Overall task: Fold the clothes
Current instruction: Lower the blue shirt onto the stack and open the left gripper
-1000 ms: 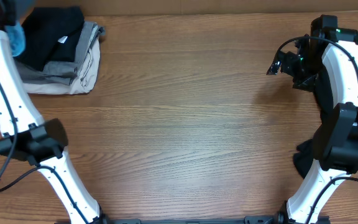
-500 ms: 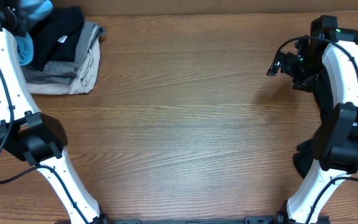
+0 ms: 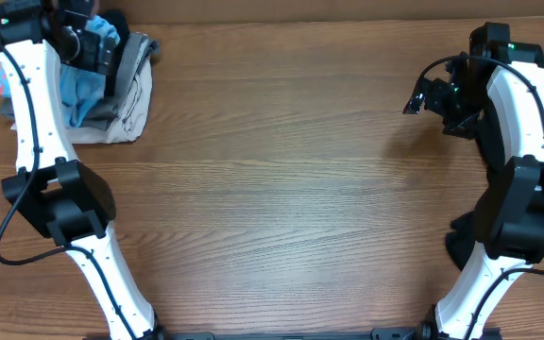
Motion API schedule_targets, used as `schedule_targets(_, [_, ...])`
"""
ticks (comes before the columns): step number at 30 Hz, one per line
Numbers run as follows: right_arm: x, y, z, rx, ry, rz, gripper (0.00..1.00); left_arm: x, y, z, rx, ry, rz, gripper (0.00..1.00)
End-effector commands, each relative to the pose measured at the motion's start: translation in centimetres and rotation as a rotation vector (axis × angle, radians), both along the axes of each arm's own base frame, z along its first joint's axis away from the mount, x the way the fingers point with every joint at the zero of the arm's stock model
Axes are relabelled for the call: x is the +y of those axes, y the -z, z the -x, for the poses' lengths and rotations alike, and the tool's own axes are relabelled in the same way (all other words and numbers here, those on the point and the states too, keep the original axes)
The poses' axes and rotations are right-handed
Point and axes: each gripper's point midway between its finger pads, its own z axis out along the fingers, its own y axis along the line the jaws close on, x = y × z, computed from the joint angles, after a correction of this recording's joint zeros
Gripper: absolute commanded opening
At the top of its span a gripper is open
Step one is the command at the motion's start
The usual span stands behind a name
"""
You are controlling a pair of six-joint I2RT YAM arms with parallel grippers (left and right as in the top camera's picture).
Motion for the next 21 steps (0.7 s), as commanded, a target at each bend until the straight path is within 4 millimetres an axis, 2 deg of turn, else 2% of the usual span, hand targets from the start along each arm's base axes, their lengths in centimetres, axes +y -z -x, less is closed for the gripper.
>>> schedule_targets(1, [0.0,-0.3,-0.5,-0.016,-0.003,0.005,1.00,-3.5,-2.3,-0.6,-0.060,0.014,0.137,1.00])
schedule_targets(5, [-0.4,-0.4,-0.5,-0.019,-0.004,0.034,1.00,-6.7,-7.5,-0.3,-0.156,0.091,0.190,1.00])
schedule_targets(8, [-0.6,-0.9,-0.6,-0.026,-0.002,0.038,1.00,-7.9,-11.6,0.5,-0.224,0.099,0.186,1.00])
schedule_targets(10, [-0.6,-1.4,-0.8,-0.035,-0.005,0.040,1.00,-8.3,-13.2,1.3,-0.246,0.103,0.182,1.00])
schedule_targets(13, [-0.7,-1.9,-1.1,-0.048,-0.004,0.042,1.00,-8.4,-14.0,2.2,-0.242,0.101,0.179,1.00])
schedule_targets(15, [-0.7,-2.3,-1.2,-0.057,-0.005,0.044,1.00,-8.0,-13.4,2.5,-0.218,0.083,0.169,1.00])
schedule_targets(17, [-0.7,-2.3,-1.3,-0.059,-0.004,0.044,1.00,-6.1,-12.1,2.8,-0.172,-0.030,0.126,1.00])
schedule_targets(18, [-0.7,-2.3,-1.3,-0.058,-0.005,0.043,1.00,-5.8,-11.8,2.8,-0.162,-0.052,0.122,1.00])
schedule_targets(21, [-0.4,-2.6,-1.1,-0.059,-0.017,0.044,0.98,-6.1,-11.3,2.8,-0.149,-0.044,0.136,1.00])
